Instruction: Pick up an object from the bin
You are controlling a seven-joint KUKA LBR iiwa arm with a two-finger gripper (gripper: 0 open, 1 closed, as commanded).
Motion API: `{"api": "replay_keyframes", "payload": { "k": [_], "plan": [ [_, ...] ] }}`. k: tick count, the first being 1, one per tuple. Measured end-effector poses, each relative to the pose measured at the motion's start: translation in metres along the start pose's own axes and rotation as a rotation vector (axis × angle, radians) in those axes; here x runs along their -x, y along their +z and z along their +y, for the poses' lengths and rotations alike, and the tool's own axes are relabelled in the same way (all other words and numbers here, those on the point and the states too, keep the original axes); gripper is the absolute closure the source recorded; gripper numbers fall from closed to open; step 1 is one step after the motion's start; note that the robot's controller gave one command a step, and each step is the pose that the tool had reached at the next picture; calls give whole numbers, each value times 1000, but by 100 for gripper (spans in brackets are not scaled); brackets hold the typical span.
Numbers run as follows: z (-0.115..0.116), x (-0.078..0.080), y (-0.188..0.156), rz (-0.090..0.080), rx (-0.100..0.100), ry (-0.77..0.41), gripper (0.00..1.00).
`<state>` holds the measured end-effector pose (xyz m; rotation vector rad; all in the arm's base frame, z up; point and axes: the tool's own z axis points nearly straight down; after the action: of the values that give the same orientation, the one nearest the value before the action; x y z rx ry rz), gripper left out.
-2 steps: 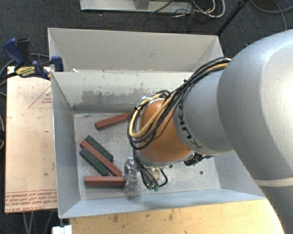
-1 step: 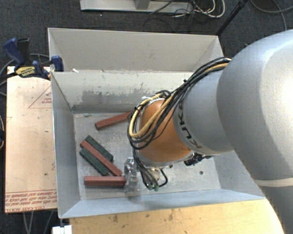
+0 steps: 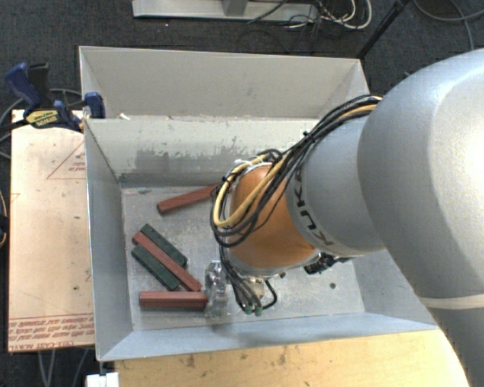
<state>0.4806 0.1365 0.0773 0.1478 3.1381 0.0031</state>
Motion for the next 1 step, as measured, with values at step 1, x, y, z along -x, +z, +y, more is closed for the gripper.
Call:
{"api": "replay_keyframes", "payload": {
  "k": [1],
  "plan": [
    [0,0,0,0,0,0,100]
  ]
}}
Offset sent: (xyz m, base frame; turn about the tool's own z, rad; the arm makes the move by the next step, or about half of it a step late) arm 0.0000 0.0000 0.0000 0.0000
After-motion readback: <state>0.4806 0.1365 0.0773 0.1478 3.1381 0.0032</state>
